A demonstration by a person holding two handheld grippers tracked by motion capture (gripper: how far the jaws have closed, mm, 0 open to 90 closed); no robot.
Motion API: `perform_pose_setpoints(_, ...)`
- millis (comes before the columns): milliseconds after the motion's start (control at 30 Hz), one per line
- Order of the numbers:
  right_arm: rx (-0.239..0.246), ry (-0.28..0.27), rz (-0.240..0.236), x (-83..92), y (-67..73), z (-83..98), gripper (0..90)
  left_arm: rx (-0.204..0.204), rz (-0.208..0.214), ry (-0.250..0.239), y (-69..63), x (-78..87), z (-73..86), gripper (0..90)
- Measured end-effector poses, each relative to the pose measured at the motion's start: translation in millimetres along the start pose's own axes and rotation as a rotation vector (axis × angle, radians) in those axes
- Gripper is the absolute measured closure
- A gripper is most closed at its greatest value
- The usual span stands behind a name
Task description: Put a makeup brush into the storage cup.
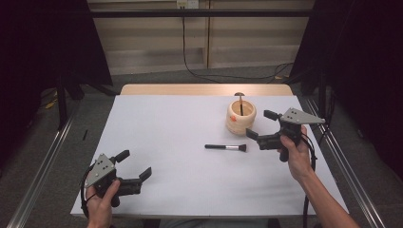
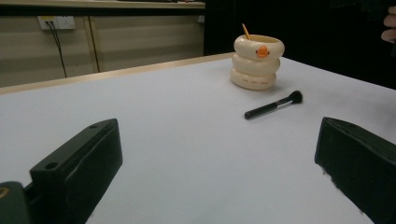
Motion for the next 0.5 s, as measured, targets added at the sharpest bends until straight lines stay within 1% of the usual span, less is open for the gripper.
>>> perform_pose_setpoints(133, 0.008, 0.0, -0.014, -11.9, 2.5, -6.5, 0.7, -0.001, 0.001, -0.001, 0.0, 0.1, -0.2, 1.0)
perform_pose_setpoints(233, 0.011, -0.016, -0.004, -20.0, 2.4, -11.6, 1.0, 0.002, 0.003, 0.0, -0.9, -0.1, -0.3, 1.0)
perform_pose_setpoints(300, 0.006, -0.018, -0.01, -25.3, 2.3, -14.8, 0.8, -0.004, 0.012, 0.0, -2.7, 0.0, -1.2, 1.0)
perform_pose_setpoints(367, 0.004, -0.023, -0.007, -30.2, 2.7, -17.6, 0.7, -0.008, 0.012, 0.0, -3.3, 0.4, -1.8, 1.0)
perform_pose_setpoints(500, 0.002, -0.02, -0.001, -38.8, 1.1, -22.4, 0.6, -0.002, 0.011, -0.002, -3.1, 0.8, -1.4, 1.0)
Point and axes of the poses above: each handheld gripper's, and its own axes: x roughly backward along the jaws, z roughly out of its underside, y roughly to its left, the point moved 6 cm from there along -x, roughly forward along the jaws, and after that the axes turned 13 degrees about -x, right-handed, at the moved point
